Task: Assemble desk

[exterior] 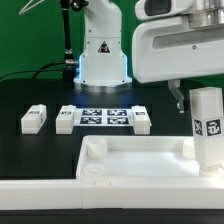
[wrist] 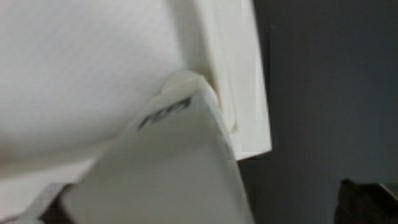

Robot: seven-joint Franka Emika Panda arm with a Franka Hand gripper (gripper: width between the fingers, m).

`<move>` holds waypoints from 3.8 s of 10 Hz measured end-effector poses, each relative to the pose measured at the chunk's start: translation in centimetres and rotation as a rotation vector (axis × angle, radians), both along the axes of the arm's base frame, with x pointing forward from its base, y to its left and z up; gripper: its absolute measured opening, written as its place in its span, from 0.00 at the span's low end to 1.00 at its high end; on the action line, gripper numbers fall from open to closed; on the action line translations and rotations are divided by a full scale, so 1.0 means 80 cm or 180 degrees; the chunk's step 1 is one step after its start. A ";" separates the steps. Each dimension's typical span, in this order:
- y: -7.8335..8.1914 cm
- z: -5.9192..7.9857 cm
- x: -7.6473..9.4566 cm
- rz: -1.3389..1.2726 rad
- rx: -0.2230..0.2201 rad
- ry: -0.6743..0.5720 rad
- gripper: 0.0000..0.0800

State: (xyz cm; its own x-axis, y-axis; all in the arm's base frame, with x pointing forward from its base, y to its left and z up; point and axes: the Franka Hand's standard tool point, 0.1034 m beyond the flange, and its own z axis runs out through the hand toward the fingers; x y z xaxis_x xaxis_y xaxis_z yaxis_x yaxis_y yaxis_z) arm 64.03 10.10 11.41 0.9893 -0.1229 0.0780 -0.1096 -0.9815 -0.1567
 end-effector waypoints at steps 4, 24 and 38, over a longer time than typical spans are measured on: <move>-0.002 -0.005 -0.002 0.0099 -0.0014 -0.0003 0.48; 0.002 0.001 0.004 -0.2405 0.0369 0.0501 0.80; -0.001 -0.003 0.013 -0.2222 0.0158 0.0527 0.38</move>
Offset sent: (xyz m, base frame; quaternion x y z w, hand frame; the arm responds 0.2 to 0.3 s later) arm 0.0000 0.0000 0.0000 0.0000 0.0000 0.0000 1.0000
